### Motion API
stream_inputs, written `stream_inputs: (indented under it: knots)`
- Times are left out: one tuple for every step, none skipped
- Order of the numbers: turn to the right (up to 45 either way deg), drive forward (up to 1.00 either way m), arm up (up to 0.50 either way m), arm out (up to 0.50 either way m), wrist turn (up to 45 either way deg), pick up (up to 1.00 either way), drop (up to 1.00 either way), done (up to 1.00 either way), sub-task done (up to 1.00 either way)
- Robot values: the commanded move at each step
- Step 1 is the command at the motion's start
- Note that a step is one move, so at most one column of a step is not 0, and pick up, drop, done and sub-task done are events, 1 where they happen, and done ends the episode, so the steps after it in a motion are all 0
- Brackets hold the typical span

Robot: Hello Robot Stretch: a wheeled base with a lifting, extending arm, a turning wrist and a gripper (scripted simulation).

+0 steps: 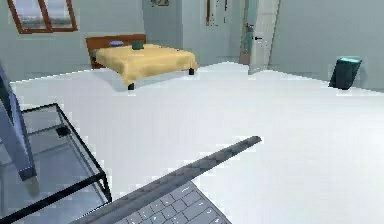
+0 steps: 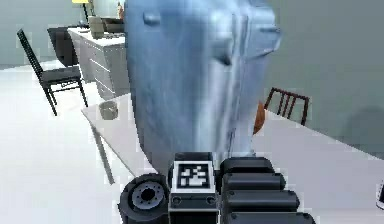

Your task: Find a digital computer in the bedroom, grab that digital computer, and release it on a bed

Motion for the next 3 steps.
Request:
stream_inputs:
  knots:
    - [-36.0, 0.0, 0.0, 0.0, 0.0, 0.0, 0.0, 0.0, 0.0]
    - [0.0, 0.05, 0.0, 0.0, 0.0, 0.0, 0.0, 0.0, 0.0]
    - [30.0, 0.0, 0.0, 0.0, 0.0, 0.0, 0.0, 0.0, 0.0]
